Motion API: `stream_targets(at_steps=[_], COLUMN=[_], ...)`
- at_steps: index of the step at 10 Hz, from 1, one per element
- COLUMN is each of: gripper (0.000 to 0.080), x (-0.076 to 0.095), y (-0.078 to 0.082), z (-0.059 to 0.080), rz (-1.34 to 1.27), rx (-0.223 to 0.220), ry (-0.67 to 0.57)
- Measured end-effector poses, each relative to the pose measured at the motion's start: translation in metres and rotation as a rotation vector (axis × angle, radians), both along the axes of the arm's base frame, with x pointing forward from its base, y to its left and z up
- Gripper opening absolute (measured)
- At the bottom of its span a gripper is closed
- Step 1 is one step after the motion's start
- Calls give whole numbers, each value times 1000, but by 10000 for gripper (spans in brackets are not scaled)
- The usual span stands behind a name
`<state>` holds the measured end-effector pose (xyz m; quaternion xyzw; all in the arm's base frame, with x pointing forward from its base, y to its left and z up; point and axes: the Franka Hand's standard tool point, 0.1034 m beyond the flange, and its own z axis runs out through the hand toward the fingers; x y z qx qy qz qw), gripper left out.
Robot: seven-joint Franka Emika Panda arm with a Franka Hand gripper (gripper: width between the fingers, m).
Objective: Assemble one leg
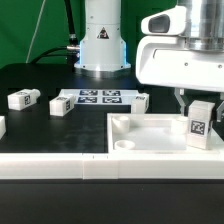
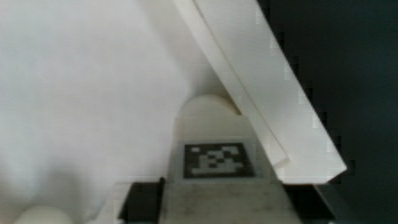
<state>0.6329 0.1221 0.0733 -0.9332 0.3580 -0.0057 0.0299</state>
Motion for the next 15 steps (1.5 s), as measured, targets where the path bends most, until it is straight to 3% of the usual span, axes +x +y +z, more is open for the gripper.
stream_targets(at_steps=[11, 15], gripper=[295, 295], x=[2, 2], y=[8, 8], z=[-2, -3], rz=[-1135, -1086], rx=[90, 94], ry=[52, 51])
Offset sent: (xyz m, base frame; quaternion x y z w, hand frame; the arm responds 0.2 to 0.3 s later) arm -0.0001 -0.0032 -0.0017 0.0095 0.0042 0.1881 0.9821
